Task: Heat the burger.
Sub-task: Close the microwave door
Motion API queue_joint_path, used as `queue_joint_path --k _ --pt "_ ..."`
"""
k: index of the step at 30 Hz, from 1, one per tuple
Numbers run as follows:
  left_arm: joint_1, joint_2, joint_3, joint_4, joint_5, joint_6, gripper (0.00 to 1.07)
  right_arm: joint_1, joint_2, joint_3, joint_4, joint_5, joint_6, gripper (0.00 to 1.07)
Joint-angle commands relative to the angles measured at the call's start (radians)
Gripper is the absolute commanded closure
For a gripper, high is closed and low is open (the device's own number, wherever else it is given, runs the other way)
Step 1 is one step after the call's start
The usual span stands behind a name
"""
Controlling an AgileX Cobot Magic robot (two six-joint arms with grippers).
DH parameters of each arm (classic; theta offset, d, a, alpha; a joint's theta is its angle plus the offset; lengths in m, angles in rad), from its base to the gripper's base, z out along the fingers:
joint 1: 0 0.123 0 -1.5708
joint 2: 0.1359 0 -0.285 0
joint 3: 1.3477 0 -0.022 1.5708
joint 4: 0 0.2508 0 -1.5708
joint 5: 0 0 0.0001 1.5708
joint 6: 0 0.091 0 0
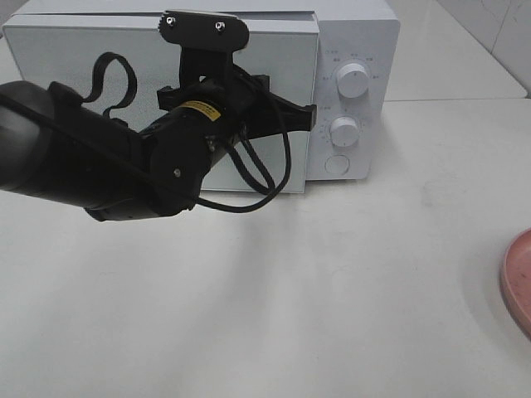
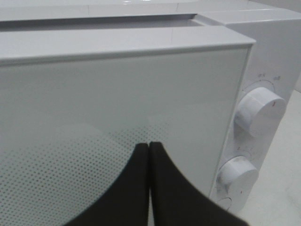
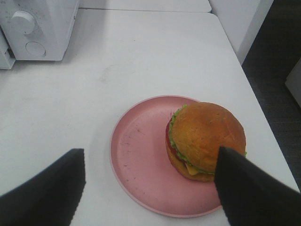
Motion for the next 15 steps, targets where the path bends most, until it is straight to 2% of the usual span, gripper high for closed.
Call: queue_joint_path --k 1,15 --pt "0.008 0.010 -0.031 -0.025 -0.004 0.026 1.07 -0.006 -0.027 0.000 -0.009 -0.006 -0.009 0.32" --pt "0.092 0.052 -0.135 -0.008 0.048 0.027 1.07 -0.006 -0.027 0.000 -0.009 -0.006 -0.011 0.32"
